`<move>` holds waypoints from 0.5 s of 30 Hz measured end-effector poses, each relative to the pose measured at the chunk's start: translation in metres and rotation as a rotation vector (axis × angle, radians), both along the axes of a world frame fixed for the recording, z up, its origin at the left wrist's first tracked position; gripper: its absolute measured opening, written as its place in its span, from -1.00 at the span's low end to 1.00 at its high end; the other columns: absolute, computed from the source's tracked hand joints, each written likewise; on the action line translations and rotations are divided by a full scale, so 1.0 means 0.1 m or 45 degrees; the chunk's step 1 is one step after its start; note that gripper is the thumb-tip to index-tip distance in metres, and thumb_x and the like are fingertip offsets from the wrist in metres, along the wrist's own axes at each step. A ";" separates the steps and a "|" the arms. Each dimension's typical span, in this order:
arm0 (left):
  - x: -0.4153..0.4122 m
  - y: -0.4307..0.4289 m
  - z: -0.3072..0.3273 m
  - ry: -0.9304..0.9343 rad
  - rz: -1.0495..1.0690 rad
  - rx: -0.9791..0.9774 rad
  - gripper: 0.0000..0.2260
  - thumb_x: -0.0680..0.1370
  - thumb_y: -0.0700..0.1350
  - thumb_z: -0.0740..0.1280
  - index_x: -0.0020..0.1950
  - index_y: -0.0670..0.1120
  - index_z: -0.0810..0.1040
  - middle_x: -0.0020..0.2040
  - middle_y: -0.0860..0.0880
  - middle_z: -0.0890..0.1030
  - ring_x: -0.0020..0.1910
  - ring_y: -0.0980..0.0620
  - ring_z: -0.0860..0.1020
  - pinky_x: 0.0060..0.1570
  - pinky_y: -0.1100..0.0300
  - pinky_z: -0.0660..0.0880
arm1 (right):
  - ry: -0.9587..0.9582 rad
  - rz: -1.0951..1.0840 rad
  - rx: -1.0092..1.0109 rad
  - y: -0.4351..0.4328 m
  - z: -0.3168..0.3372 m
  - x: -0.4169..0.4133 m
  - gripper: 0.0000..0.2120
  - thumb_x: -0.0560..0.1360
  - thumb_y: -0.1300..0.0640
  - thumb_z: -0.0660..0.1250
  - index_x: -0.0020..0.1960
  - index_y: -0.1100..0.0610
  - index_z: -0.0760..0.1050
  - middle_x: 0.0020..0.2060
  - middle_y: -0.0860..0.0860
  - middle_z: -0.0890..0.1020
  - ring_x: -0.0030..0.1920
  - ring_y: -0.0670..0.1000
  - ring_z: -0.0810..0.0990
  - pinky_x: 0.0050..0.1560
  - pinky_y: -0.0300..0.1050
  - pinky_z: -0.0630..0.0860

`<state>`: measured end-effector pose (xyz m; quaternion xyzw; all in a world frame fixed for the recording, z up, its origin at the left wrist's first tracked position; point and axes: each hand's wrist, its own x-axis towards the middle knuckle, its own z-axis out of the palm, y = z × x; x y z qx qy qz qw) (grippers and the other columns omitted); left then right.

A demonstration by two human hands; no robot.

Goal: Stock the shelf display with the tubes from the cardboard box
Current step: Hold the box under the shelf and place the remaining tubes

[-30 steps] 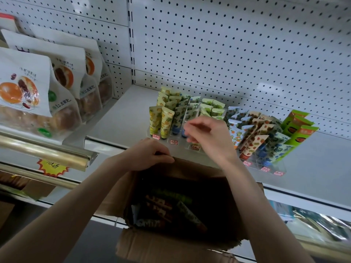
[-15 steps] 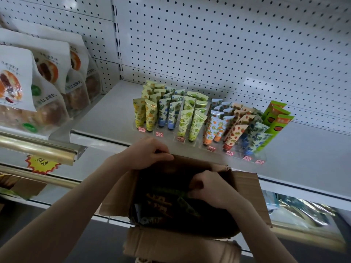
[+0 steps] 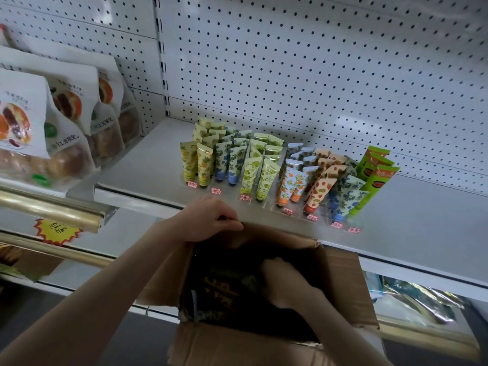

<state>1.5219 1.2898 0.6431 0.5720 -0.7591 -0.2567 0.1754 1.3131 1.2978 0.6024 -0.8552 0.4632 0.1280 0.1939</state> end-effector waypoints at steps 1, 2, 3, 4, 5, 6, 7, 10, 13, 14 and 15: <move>0.01 0.00 -0.01 0.009 0.004 0.006 -0.83 0.52 0.03 0.32 -0.09 -0.02 0.65 -0.22 0.05 0.62 -0.23 0.14 0.52 -0.17 0.28 0.39 | -0.116 -0.027 0.052 -0.04 0.11 -0.03 -0.82 0.50 0.11 0.29 0.04 0.16 0.55 -0.03 0.10 0.64 -0.02 0.09 0.61 -0.07 -0.10 0.52; 0.02 -0.01 -0.02 0.021 0.005 0.011 -0.83 0.52 0.03 0.33 -0.10 -0.03 0.65 -0.23 0.04 0.61 -0.25 0.13 0.51 -0.18 0.27 0.40 | -0.234 -0.054 0.094 -0.09 0.22 -0.05 -0.85 0.45 0.08 0.34 -0.05 0.14 0.55 -0.12 0.07 0.66 -0.10 0.04 0.63 -0.13 -0.12 0.52; 0.02 -0.01 -0.02 0.028 0.004 0.016 -0.83 0.52 0.02 0.33 -0.12 -0.04 0.65 -0.25 0.04 0.61 -0.26 0.13 0.51 -0.19 0.26 0.40 | -0.351 -0.081 0.122 -0.13 0.33 -0.08 -0.88 0.42 0.08 0.37 -0.11 0.12 0.53 -0.19 0.04 0.66 -0.18 -0.01 0.63 -0.17 -0.14 0.51; 0.03 -0.02 -0.02 0.028 0.003 0.023 -0.83 0.52 0.02 0.33 -0.12 -0.04 0.65 -0.25 0.03 0.60 -0.26 0.13 0.50 -0.19 0.24 0.41 | -0.470 -0.116 0.150 -0.17 0.43 -0.10 -0.89 0.40 0.10 0.40 -0.14 0.10 0.51 -0.25 0.03 0.66 -0.24 -0.04 0.63 -0.21 -0.15 0.51; 0.03 -0.02 -0.02 0.022 0.004 0.033 -0.83 0.52 0.02 0.33 -0.13 -0.04 0.64 -0.25 0.03 0.60 -0.26 0.12 0.50 -0.18 0.21 0.42 | -0.591 -0.168 0.179 -0.19 0.52 -0.11 -0.89 0.40 0.13 0.42 -0.15 0.10 0.50 -0.27 0.04 0.66 -0.28 -0.04 0.63 -0.23 -0.14 0.53; 0.03 -0.03 -0.02 0.012 0.006 0.043 -0.82 0.52 0.02 0.32 -0.12 -0.04 0.64 -0.23 0.03 0.60 -0.24 0.12 0.50 -0.15 0.19 0.43 | -0.716 -0.234 0.213 -0.21 0.59 -0.13 -0.89 0.41 0.18 0.43 -0.13 0.13 0.50 -0.27 0.06 0.66 -0.29 -0.03 0.64 -0.23 -0.11 0.56; 0.04 -0.03 -0.02 0.000 0.010 0.050 -0.82 0.52 0.03 0.32 -0.10 -0.05 0.64 -0.21 0.02 0.60 -0.22 0.12 0.50 -0.13 0.18 0.43 | -0.828 -0.303 0.253 -0.23 0.67 -0.15 -0.88 0.42 0.23 0.43 -0.09 0.17 0.50 -0.25 0.09 0.67 -0.30 0.00 0.65 -0.24 -0.10 0.59; 0.04 -0.05 -0.02 -0.021 0.020 0.057 -0.81 0.52 0.05 0.32 -0.07 -0.03 0.65 -0.19 0.03 0.61 -0.20 0.13 0.50 -0.11 0.18 0.44 | -1.093 -0.454 0.330 -0.28 0.83 -0.19 -0.88 0.47 0.30 0.37 -0.01 0.24 0.49 -0.21 0.12 0.68 -0.30 0.05 0.68 -0.25 -0.11 0.61; 0.02 -0.07 -0.02 -0.016 0.009 0.053 -0.81 0.52 0.05 0.32 -0.07 -0.03 0.65 -0.18 0.03 0.62 -0.20 0.13 0.51 -0.11 0.19 0.44 | -1.318 -0.582 0.288 -0.34 0.92 -0.28 -0.91 0.49 0.27 0.34 -0.02 0.25 0.50 -0.27 0.17 0.68 -0.31 0.07 0.68 -0.23 -0.09 0.62; 0.01 -0.08 -0.02 -0.013 0.004 0.053 -0.81 0.52 0.05 0.32 -0.07 -0.03 0.66 -0.18 0.03 0.62 -0.20 0.13 0.51 -0.11 0.20 0.44 | -1.379 -0.628 0.262 -0.36 0.93 -0.31 -0.90 0.49 0.26 0.35 -0.03 0.27 0.50 -0.29 0.20 0.67 -0.32 0.07 0.68 -0.24 -0.12 0.62; 0.00 -0.09 -0.02 -0.005 -0.003 0.060 -0.81 0.52 0.05 0.32 -0.06 -0.03 0.66 -0.18 0.03 0.63 -0.20 0.13 0.52 -0.12 0.20 0.44 | -1.424 -0.666 0.224 -0.38 0.94 -0.34 -0.91 0.48 0.25 0.35 -0.05 0.28 0.51 -0.31 0.21 0.67 -0.33 0.06 0.67 -0.26 -0.15 0.62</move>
